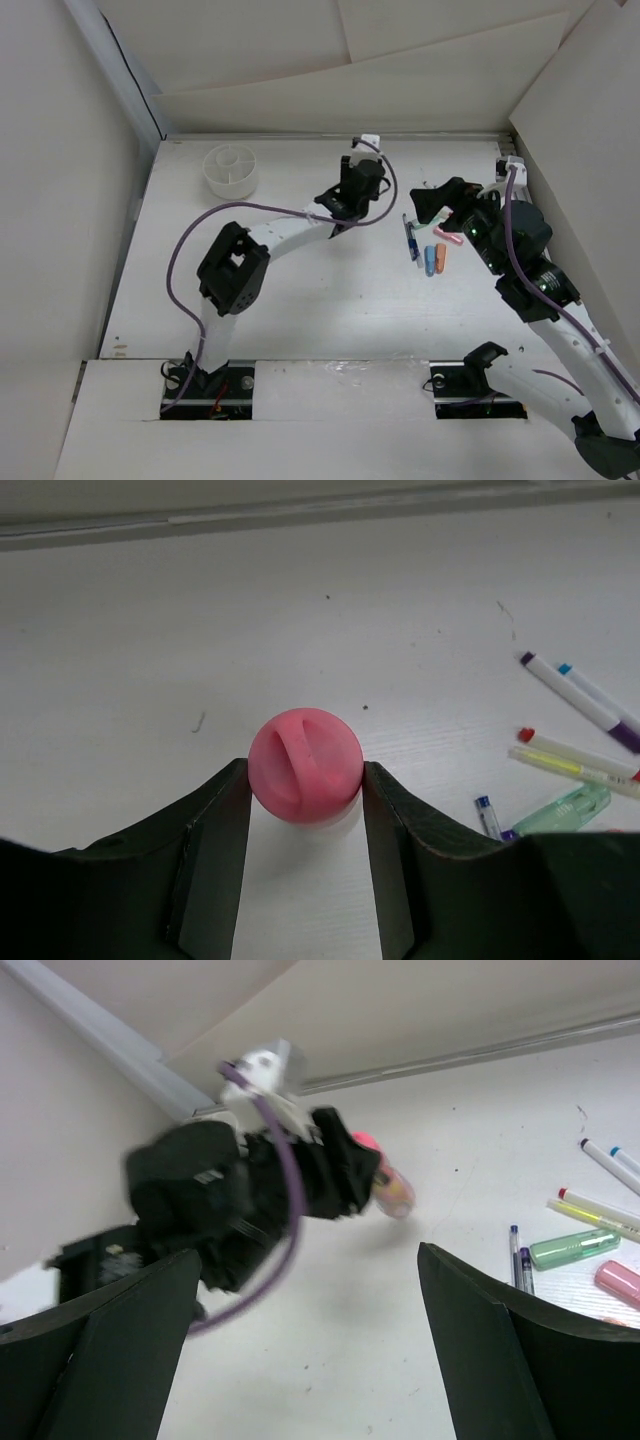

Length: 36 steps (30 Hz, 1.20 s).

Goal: Sort the stationery into containers
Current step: Grab a piece of stationery with the left arm, then place the stationery into the container

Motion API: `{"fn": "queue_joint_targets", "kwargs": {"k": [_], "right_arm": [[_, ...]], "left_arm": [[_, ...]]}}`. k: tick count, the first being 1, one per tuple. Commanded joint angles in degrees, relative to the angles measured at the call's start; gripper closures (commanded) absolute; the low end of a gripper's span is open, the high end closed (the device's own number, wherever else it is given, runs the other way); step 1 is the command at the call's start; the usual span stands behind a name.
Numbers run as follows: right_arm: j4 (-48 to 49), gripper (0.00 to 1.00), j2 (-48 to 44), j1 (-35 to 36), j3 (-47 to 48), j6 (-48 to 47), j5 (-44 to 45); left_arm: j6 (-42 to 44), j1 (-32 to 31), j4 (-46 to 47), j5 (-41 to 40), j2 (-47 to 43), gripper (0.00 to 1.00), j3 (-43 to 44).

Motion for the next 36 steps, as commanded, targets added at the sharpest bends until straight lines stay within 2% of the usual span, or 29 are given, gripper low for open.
{"fn": "queue_joint_targets", "kwargs": {"k": [1,5,11,16,22,26,36], "right_arm": [[3.57,0.05,-0.83,-0.40,-0.58,-0.77,-0.24],[3.57,0.05,-0.83,-0.40,-1.10,-0.77,-0.24],[5.33,0.05,-0.30,0.12,-2.86,-0.15,-1.38],[6.64,0.06,1.55,1.27,-3.38,-0.15,-1.91],[7.17,0.06,4.27,3.63,-3.39,0.37,-0.85],[7.70,0.09,4.80,3.64,-3.39,0.37,-0.33],[8.31,0.10,5.94,4.69,-3.92,0.37,0.20]], "left_arm": [[-5.05,6.61,3.38,2.26,-11.56,0.88,-1.12],[-6.30,12.68,1.27,3.60,-16.24,0.88,-2.26],[-6.30,21.47,-4.97,5.00,-18.79,0.87,2.65],[-6.30,31.49,-11.54,5.62,-17.48,0.86,9.40],[-5.16,39.31,-12.80,5.62,-16.86,0.86,10.04],[-5.68,43.36,-13.32,7.46,-14.58,0.86,10.04],[-4.37,43.37,-10.34,8.87,-13.25,0.86,6.70]]}}
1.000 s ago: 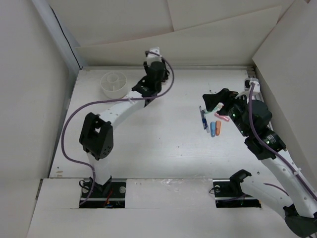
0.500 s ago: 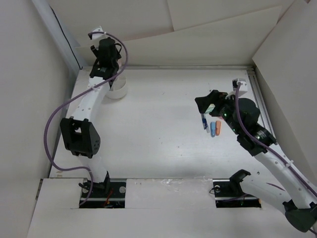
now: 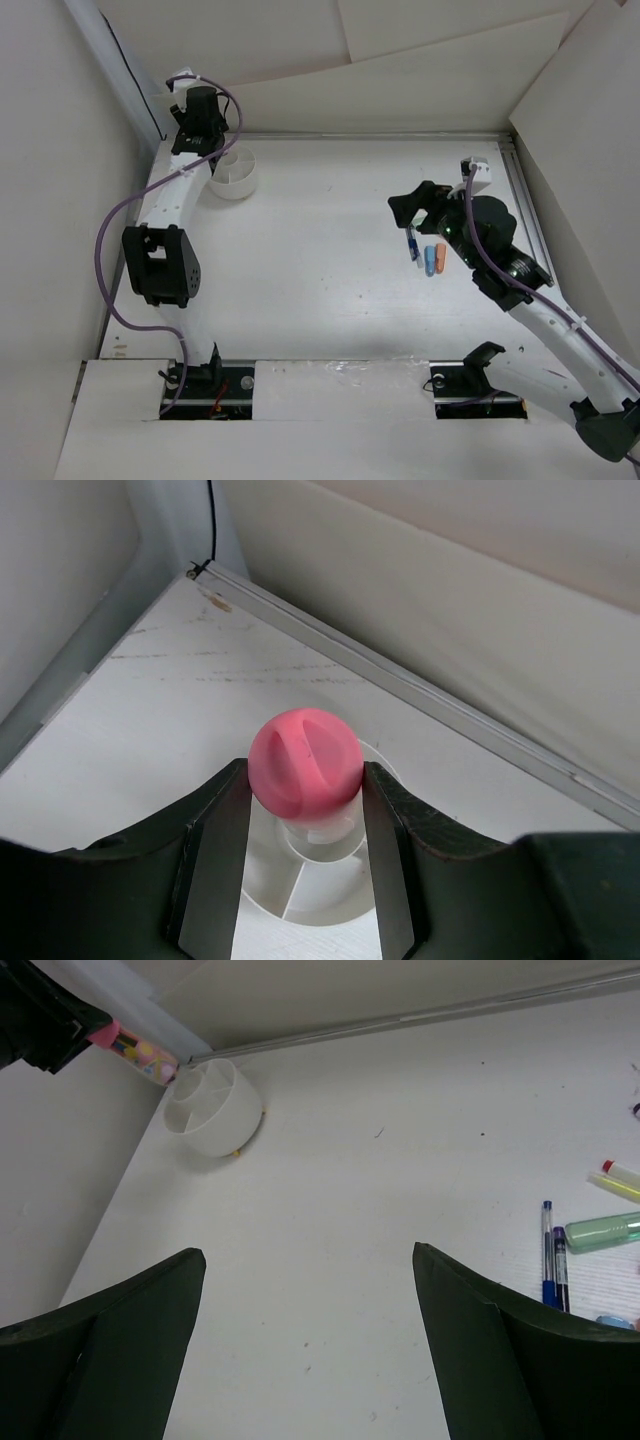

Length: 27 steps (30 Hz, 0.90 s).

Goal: Sort the stationery into containers
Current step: Place the stationery into the container

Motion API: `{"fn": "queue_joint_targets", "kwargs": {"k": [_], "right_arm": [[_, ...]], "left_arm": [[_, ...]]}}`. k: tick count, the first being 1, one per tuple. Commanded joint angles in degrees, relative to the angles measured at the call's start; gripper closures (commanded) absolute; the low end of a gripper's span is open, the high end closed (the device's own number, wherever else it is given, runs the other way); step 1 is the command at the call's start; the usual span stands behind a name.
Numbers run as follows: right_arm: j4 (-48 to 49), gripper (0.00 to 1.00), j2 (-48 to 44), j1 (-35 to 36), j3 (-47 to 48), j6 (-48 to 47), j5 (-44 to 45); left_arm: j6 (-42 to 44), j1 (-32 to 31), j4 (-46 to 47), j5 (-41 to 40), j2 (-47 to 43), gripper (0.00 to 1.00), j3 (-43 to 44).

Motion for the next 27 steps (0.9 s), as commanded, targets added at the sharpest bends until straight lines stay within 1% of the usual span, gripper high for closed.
{"fn": "queue_joint_targets", "kwargs": {"k": [1,17,23,27], "right_arm": [[3.29,0.10,0.89,1.00,-0.22,0.24,0.75],[3.29,0.10,0.90,1.53,-0.22,0.24,1.80],[3.29,0.10,0.90,1.53,-0.22,-0.28,1.80],[3.29,0.10,0.90,1.53,-0.22,-0.28,2.95]], "left_arm": [[0.51,-0.15,4.35,1.11,-1.85,0.86,0.32],[1.03,-0.15,7.16,2.69,0.26,0.86,-3.29],[2.97,-2.51,7.16,-0.64,0.79,0.86,-3.90],[3.58,-2.52,8.30,-1.17,0.79,0.86,-6.35]]}}
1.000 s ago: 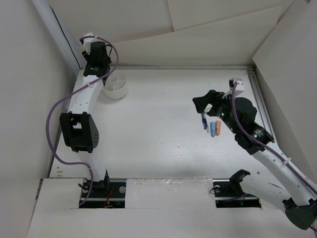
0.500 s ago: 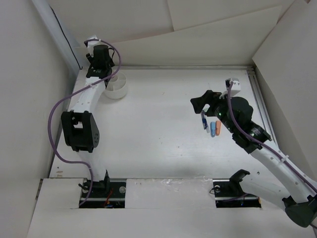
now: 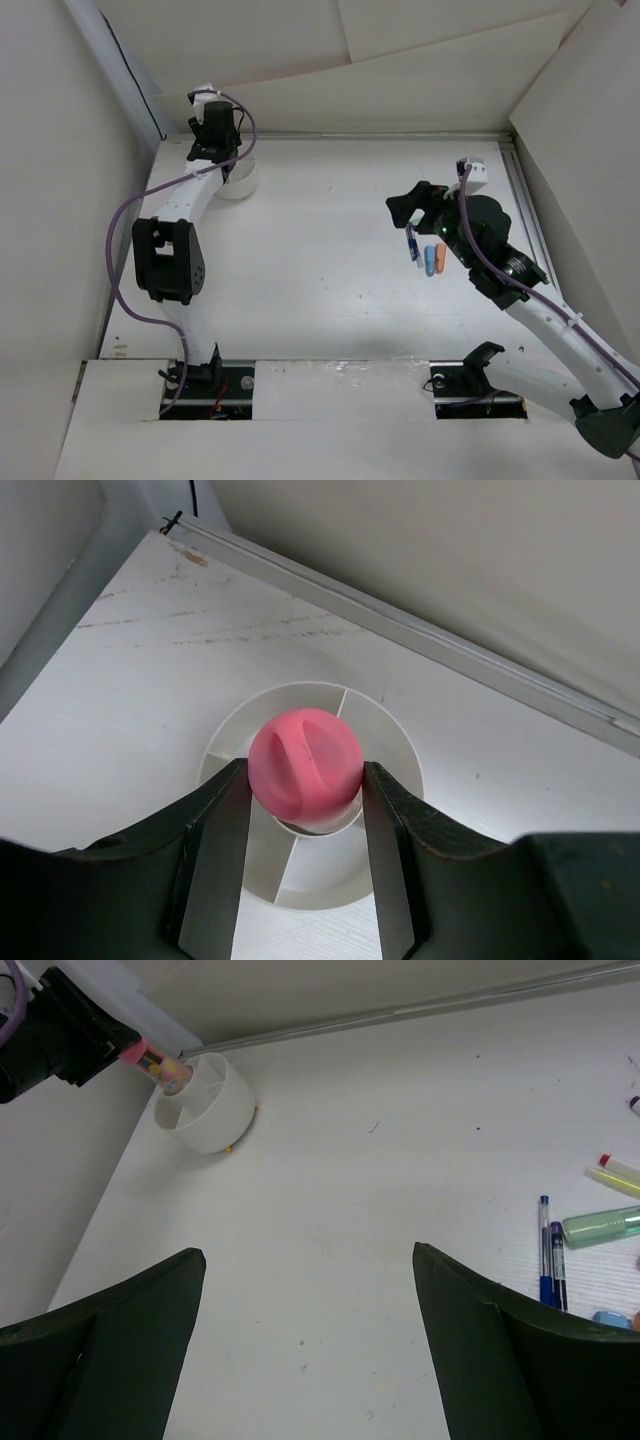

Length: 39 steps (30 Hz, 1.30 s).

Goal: Sort the stationery into containers
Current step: Place the stationery into the container, then grab a piece of stationery with the left arm

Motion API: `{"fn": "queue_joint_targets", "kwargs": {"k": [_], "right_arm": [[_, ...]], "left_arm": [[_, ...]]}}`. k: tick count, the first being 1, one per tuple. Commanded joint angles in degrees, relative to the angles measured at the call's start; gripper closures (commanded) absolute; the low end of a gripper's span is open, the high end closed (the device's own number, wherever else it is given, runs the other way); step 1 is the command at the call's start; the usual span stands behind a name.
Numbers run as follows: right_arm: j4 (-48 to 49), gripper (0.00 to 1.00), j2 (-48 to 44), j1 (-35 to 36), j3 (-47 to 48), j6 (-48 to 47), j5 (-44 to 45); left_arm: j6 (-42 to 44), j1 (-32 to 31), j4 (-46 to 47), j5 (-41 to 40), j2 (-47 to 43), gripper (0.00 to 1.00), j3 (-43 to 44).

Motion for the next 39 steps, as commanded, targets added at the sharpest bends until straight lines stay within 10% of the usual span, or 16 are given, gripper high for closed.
{"fn": "queue_joint_targets", "kwargs": {"k": [1,17,19,22,23,26,39], "right_arm": [[3.29,0.10,-0.33,0.57,-0.16,-0.24,1.87],[3.29,0.10,-0.41,0.57,-0.85,0.29,5.91],[3.29,0.10,-1.55,0.57,-1.38,0.99,9.07],[3.82,0.42,-4.45,0.57,-2.79,2.13,13.72],[3.82,0.69,-5.50,0.57,-2.79,2.13,14.79],[3.82,0.86,-6.30,0.57,-3.41,2.13,18.30],[1.35,0.88,-11.58,0.57,-4.55,3.19,25.52]], "left_arm": [[1.11,-0.31,4.24,-1.94,-1.24,0.83,-1.75],[0.06,-0.31,4.95,0.69,-5.63,0.36,-3.42],[-1.08,-0.31,4.34,3.24,-7.91,0.45,-1.85],[-1.61,-2.41,4.33,7.19,-10.29,0.66,-0.97],[-1.61,-3.73,4.33,7.20,-10.99,0.73,-0.01],[0.23,-11.80,2.67,5.54,-8.99,0.83,4.28],[-11.45,-40.64,-2.08,6.43,12.71,0.88,8.87]]}}
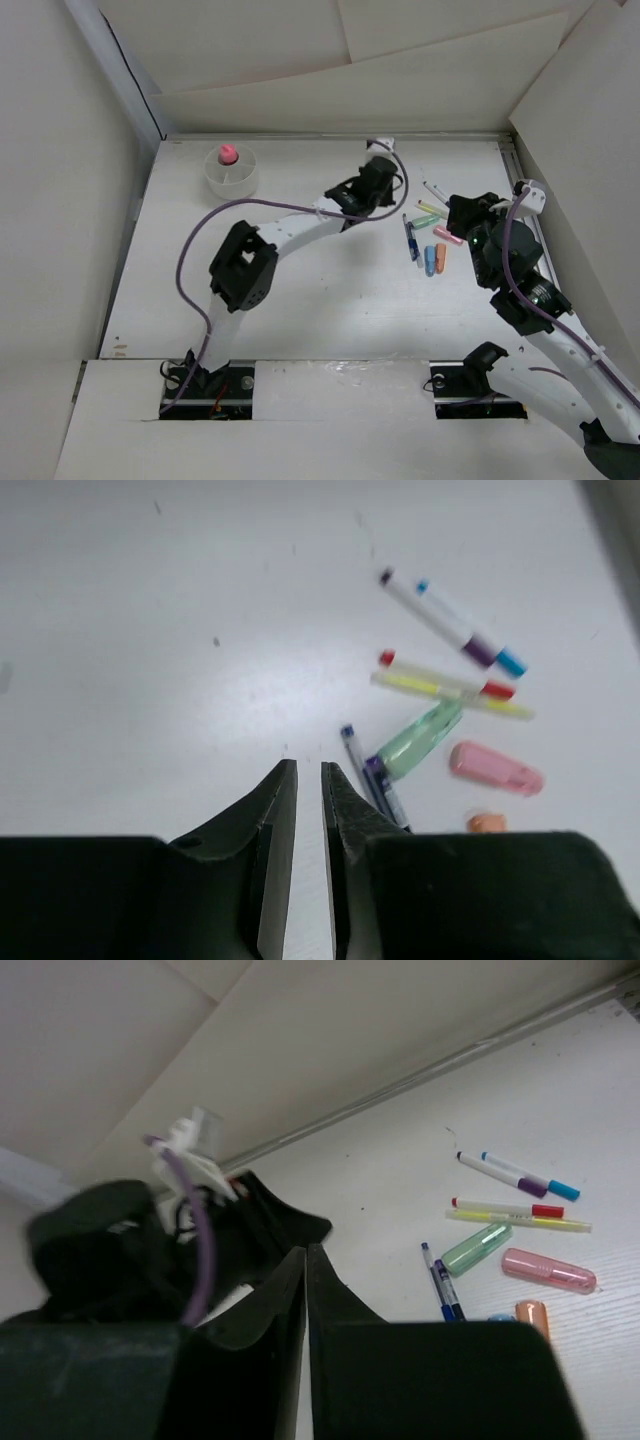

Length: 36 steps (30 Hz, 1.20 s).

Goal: Sort the stationery into containers
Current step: Grab a piece of stationery with the left arm

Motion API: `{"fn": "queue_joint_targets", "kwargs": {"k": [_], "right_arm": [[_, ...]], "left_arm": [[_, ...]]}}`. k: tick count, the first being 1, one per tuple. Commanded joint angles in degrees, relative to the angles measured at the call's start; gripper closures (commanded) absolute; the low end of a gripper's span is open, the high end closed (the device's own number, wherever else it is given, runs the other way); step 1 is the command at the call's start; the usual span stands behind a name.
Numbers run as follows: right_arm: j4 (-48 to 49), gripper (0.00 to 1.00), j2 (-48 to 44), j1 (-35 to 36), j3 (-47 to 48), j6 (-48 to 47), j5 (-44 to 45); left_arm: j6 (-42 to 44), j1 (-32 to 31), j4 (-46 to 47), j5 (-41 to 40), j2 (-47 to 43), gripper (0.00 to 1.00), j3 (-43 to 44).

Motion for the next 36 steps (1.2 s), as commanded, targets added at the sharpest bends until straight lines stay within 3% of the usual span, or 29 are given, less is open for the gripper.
{"fn": "queue_joint_targets", "kwargs": {"k": [1,3,8,12,16,26,36], "right_arm": [[0.37,0.90,-0.28,0.57,0.08,0.54,2.15],[-0.15,1.00,-0.28,0.57,0.08,0.54,2.68],[-0.16,1.00,-0.80,0.57,0.08,0.54,2.68],[-0.16,1.00,-0.80,0.57,0.61,0.54,2.15],[-0.16,1.00,0.24,0.57,0.61,0.54,1.11],[-0.16,0.98,0.25,0.04,1.14,0.02,-0.65],[-0.16,0.94,0.25,0.04,1.14,0.02,-2.58]], "left_arm": [[-4.13,-2.72,-3.11,-2.44,4.90,0.88,2.82],[-5.53,-3.36,-3.82,-3.24,6.66,0.89,3.36],[-9.32,-4.06,-3.99,-3.15,11.41,0.89,5.55],[-10.37,-4.58,-4.52,-3.14,14.84,0.82,9.67],[-10.38,-4.59,-5.04,-3.76,18.44,0.76,13.29],[-8.53,-7.66,-11.19,-9.47,27.33,0.73,26.73],[-8.62,-7.66,-10.67,-11.94,29.00,0.72,26.74]]}}
